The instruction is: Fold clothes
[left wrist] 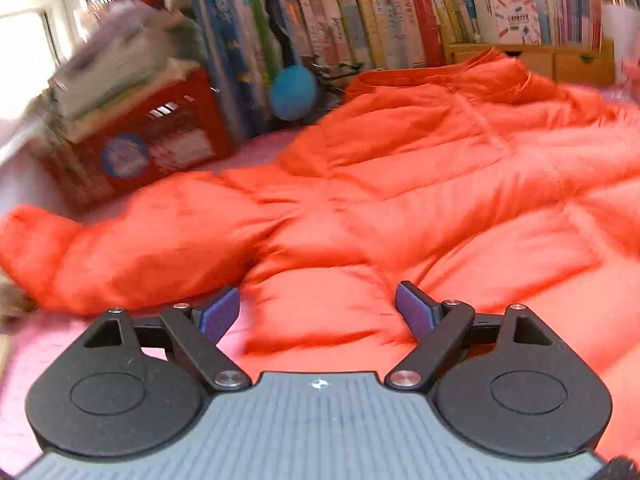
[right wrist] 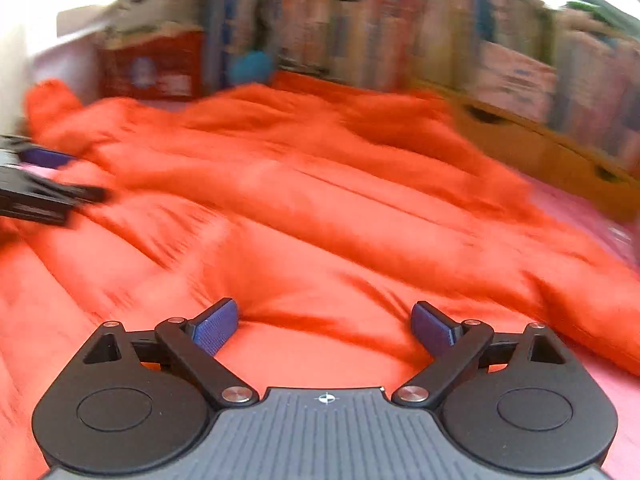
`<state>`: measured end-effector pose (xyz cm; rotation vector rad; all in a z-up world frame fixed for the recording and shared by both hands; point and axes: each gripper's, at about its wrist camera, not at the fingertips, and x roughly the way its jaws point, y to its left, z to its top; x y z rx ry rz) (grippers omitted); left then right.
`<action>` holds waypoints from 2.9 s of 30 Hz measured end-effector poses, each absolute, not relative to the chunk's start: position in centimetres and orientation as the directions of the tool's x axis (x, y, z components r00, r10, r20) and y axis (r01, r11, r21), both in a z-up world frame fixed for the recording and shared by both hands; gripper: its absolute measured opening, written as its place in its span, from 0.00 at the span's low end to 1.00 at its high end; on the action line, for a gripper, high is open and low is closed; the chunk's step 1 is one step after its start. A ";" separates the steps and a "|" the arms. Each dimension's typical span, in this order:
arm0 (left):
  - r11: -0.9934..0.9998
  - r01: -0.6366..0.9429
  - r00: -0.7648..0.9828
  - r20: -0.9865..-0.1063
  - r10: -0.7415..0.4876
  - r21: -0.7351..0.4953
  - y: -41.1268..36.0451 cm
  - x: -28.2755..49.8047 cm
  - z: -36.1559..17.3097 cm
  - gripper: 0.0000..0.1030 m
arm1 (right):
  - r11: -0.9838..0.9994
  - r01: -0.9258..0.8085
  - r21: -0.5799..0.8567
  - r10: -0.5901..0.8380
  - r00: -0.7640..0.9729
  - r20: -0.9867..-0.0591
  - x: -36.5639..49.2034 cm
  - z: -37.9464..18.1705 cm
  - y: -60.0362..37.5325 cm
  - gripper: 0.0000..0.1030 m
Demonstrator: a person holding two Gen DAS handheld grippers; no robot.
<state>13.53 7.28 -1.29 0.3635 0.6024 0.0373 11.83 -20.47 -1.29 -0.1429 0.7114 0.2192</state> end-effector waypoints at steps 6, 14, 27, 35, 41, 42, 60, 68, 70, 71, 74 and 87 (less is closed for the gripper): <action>0.860 -0.036 0.846 -0.442 0.297 0.509 8.9 9.2 -1.7 0.85 | 0.986 0.022 -0.168 -0.122 0.782 -0.612 7.3 -1.4 -26.3 0.94; 0.967 0.096 0.848 -0.528 0.045 0.236 9.2 6.3 2.3 0.86 | 0.987 -0.149 0.065 0.159 0.815 -0.558 0.7 0.4 -27.7 0.89; 0.991 -0.013 0.728 -0.681 -0.082 -0.133 12.6 10.5 0.6 0.94 | 0.980 -0.152 0.127 0.198 0.764 -0.614 2.8 -1.7 -28.0 0.96; 0.992 0.016 0.714 -0.693 -0.102 -0.129 12.4 15.7 1.6 0.49 | 0.972 -0.112 0.208 0.222 0.738 -0.638 7.5 -1.3 -29.9 0.61; 0.968 0.121 0.690 -0.683 -0.240 -0.218 12.4 11.9 1.9 0.15 | 0.979 -0.116 0.169 0.199 0.743 -0.640 5.5 -0.1 -28.7 0.11; 0.967 0.143 0.684 -0.686 -0.250 -0.210 12.3 11.0 1.9 0.15 | 0.976 -0.135 0.173 0.215 0.744 -0.633 4.7 0.1 -28.7 0.10; 0.961 0.264 0.837 -0.514 -0.187 0.081 8.0 19.2 9.2 0.60 | 0.985 -0.147 -0.093 0.084 0.870 -0.486 11.2 8.6 -28.3 0.72; 0.979 0.204 0.856 -0.490 -0.166 0.026 0.0 32.3 5.4 0.60 | 0.973 -0.104 0.204 0.193 0.853 -0.484 30.4 7.5 -25.0 0.50; 0.973 0.218 0.859 -0.490 -0.152 0.081 -1.5 33.6 4.1 0.60 | 0.982 -0.109 0.157 0.174 0.844 -0.508 33.7 6.3 -22.9 0.47; 0.971 0.211 0.866 -0.483 -0.132 0.114 -1.8 34.1 3.6 0.61 | 0.985 -0.107 0.132 0.161 0.833 -0.530 34.9 5.5 -22.1 0.47; 0.973 0.150 0.892 -0.449 -0.055 0.178 -1.4 36.0 3.0 0.63 | 0.985 -0.160 0.062 0.163 0.757 -0.633 36.6 2.4 -20.3 0.45; 0.962 0.272 0.679 -0.705 -0.203 -0.016 2.2 42.4 -1.7 0.78 | 0.896 -0.406 0.180 0.430 0.694 -0.577 34.4 2.2 -25.2 0.83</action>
